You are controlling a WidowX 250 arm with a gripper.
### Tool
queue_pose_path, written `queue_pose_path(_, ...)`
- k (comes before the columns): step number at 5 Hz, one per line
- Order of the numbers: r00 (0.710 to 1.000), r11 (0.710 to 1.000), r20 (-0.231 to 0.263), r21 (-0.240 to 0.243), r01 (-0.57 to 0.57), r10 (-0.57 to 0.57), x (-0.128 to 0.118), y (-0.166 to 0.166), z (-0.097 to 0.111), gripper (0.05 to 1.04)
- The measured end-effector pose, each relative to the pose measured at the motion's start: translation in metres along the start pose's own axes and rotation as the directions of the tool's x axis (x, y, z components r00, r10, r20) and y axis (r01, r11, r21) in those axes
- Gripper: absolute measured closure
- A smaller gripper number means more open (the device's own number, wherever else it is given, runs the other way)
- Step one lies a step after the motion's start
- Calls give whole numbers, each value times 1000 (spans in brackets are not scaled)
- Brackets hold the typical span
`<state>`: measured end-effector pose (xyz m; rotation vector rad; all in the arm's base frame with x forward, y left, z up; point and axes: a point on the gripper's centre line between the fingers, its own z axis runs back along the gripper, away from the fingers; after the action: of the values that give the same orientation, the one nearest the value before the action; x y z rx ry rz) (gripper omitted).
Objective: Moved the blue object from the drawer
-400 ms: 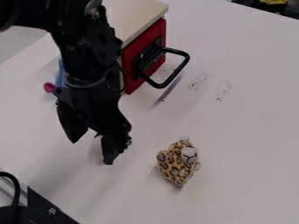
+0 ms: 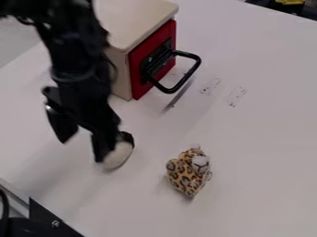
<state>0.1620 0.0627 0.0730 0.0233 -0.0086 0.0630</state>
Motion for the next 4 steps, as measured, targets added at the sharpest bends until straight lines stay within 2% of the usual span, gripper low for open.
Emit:
queue_pose_path(1, 998, 998, 22, -12, -58, 59, 4, 30, 10, 84)
queue_pose_path(2, 993, 994, 46, 0, -112, 112, 7, 65, 17, 84)
queue_pose_path(3, 988, 990, 66, 9, -143, 142, 13, 87, 3, 84)
queue_pose_path(4, 987, 988, 101, 73, -136, 128, 25, 105, -17, 84)
